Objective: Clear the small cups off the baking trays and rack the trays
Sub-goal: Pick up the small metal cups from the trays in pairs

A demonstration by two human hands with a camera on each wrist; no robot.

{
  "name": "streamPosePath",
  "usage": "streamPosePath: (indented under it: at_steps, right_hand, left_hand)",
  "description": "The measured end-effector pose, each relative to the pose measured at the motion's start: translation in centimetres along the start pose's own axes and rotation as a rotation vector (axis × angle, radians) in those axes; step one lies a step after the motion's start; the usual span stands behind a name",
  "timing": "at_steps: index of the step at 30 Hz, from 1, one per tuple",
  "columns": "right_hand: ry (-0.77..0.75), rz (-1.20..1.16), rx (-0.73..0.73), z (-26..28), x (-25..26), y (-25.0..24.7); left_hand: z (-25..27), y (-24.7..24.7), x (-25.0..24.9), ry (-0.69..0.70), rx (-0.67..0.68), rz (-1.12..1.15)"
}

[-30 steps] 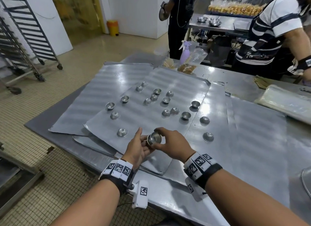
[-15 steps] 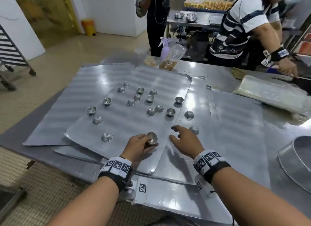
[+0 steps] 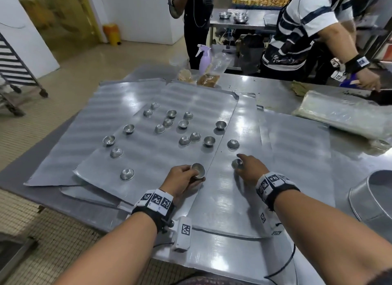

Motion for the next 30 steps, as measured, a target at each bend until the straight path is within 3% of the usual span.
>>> streamPosePath:
  at_steps: [5, 12, 18, 30]
  right_hand:
    - [0.018, -0.021, -0.015, -0.9, -0.1, 0.5]
    - [-0.085, -0.146, -0.023, 0.5, 1.5, 0.7]
    - [-0.18, -0.188, -0.001, 2.3, 2.6, 0.5]
    - [-0.16, -0.173, 0.045, 3.6, 1.9, 1.1]
  left_hand:
    - [-0.3, 0.1, -0.5, 0.014, -0.011, -0.039]
    - [-0.2, -0.2, -0.8, 0.03, -0.043, -0.111]
    - [0.3, -0.2, -0.6, 0.036, -0.046, -0.036]
    - [2.3, -1.6, 0.3, 0.009, -0.049, -0.012]
Point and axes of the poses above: each hand's wrist, its own z-axis away from the middle knuckle, its own y-axis out of the palm, x = y × z, the point moved 10 cm from there along -z, towards the middle knuckle, and after that the axes turned 13 degrees about y, right-handed, at the moved point
